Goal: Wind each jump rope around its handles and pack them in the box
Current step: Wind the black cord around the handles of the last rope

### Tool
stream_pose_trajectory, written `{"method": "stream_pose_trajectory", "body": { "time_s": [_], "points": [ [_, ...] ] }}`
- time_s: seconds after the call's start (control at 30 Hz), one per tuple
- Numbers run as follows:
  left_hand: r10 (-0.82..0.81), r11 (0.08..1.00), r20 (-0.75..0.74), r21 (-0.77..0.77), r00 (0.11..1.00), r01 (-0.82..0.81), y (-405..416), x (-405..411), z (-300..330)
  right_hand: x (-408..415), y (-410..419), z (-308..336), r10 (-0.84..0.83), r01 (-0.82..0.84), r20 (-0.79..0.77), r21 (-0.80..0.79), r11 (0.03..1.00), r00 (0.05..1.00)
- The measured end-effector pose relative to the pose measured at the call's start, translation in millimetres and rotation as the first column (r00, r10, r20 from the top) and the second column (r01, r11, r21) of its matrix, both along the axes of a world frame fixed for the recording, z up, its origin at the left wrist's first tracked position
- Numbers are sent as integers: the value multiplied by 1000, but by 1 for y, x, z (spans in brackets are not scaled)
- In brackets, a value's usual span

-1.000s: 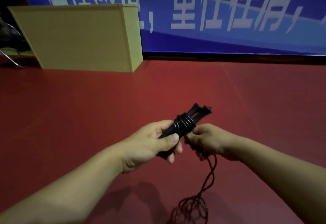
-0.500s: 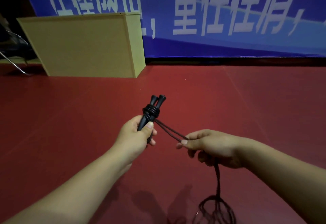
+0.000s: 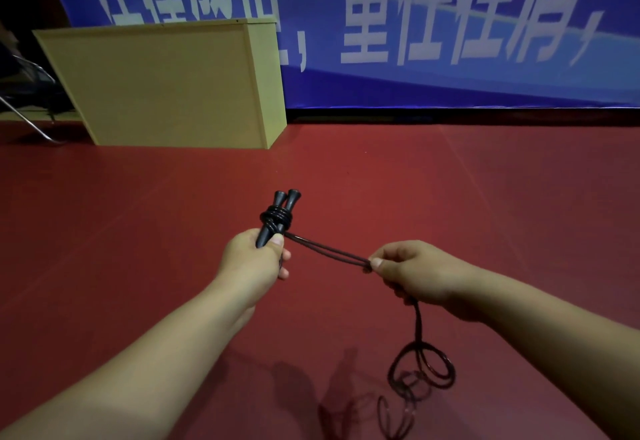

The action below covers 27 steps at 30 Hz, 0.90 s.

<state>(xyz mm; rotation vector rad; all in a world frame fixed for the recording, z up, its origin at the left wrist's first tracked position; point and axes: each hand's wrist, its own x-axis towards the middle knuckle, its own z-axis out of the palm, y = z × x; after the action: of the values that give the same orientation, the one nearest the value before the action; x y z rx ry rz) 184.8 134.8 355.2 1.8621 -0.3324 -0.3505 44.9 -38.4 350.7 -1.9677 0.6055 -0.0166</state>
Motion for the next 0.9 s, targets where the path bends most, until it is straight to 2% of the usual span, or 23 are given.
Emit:
{"method": "stream_pose_trajectory", "body": {
  "time_s": [0.13,0.23,0.37,0.43,0.5,0.57,0.7,0.8,0.9],
  "points": [
    [50,998,-31,51,998,-48,3,8,-2,0,-3,3,-4,5,10,-79,997,1000],
    [83,993,-25,84,996,-81,5,12,-5,-3,-6,9,45,-56,-50,-262,964,998],
    [65,979,4,193,998,-64,7,14,-9,-6,-11,15,38,-44,-25,-383,923,999],
    [39,971,30,234,999,-45,8,15,-14,-5,-11,12,51,-38,29,-358,933,998],
    [8,954,88,298,996,-34,10,19,-19,-6,-11,10,75,-47,99,-258,965,992],
    [-47,914,153,405,987,-20,10,23,-23,-9,-11,10,108,-69,177,-210,975,978],
    [-226,781,217,623,950,43,4,18,-25,-13,-12,13,140,-63,333,-232,971,933],
    [-454,652,194,738,870,175,-4,4,-26,-12,-15,11,102,22,438,-271,962,893],
    [-618,562,123,760,777,327,-10,-11,-22,-10,-19,8,29,144,498,-305,941,867]
  ]
}}
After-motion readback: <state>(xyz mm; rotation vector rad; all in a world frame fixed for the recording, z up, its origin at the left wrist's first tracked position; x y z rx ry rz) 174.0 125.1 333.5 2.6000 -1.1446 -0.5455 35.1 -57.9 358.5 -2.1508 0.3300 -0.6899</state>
